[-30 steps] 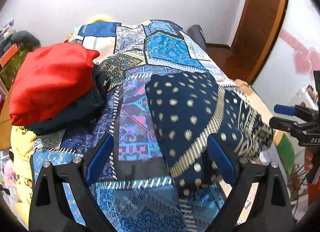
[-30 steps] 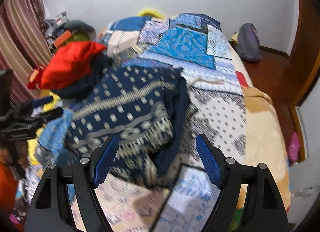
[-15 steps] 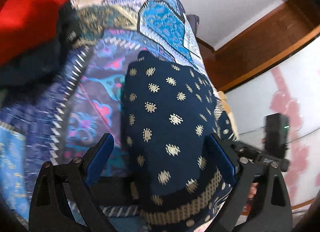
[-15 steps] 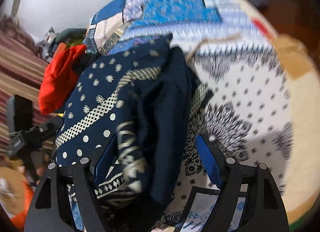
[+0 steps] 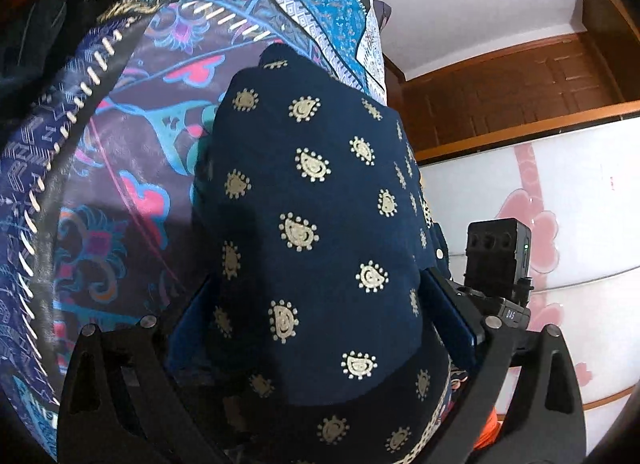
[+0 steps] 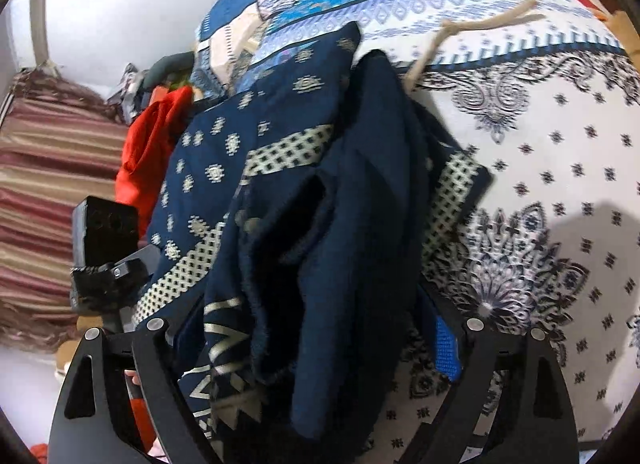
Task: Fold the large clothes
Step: 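Grasp the folded jacket bundle with both grippers and lift it off the bed, then carry the jacket bundle with both grippers and set it on the red clothes pile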
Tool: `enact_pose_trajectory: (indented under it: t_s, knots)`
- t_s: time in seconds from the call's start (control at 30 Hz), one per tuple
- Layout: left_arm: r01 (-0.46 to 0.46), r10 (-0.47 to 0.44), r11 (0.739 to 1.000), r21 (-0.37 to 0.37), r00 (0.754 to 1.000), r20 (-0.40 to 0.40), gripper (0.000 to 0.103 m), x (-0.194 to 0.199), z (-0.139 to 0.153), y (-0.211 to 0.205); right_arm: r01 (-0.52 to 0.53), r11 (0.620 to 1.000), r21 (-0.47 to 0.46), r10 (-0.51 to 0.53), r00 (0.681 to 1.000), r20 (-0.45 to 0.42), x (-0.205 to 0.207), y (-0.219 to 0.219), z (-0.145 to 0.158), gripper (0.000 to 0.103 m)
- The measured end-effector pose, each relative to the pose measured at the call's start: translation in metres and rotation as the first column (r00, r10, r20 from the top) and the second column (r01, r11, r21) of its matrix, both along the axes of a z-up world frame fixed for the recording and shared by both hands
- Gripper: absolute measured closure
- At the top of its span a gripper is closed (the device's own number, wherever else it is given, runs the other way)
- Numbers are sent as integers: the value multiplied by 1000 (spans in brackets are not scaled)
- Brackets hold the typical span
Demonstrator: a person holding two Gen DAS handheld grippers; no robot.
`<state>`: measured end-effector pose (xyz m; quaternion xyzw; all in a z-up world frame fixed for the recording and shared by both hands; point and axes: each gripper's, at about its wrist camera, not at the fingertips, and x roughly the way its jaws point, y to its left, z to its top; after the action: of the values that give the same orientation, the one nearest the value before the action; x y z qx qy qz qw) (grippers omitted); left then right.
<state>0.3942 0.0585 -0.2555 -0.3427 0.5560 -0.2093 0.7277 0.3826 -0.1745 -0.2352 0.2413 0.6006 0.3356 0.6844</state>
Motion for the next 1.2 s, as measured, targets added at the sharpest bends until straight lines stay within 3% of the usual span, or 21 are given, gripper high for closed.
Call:
enact_pose_trajectory:
  t_s: [0.07,0.23,0.33,0.53,0.63,0.83,1.03,1.2]
  knots:
    - [-7,7,1000,-18,1000,-5,11,-3,1,1,0,1000,14,0,1000,-11,1,3,0,27]
    - [6,-7,1000,19,1000,23,29,-19,16,2,5,1000,20,-5,1000,11,-10,0,18,62]
    - [19,-22,999,49,998,63,36,-31,35,1,-13,1000,-2,13,999,35,-18,7,36,69]
    - [8,-28,995,99,979,204,41,-51,97,11,-31,999,-15,33,987,157,-29,28,94,71]
    - [-26,-14,992,120,948,319,41,-59,148,29,-41,999,7,38,970,242,-25,49,137,71]
    - [-108,36,986,124,876,480,40,-64,224,83,-80,996,28,62,912,405,-9,111,212,71]
    - [-183,62,968,171,836,546,40,-46,262,147,-138,990,5,119,870,478,14,186,243,71]
    - [-245,99,949,197,828,552,40,-32,258,211,-198,980,-19,182,856,484,43,251,236,71]
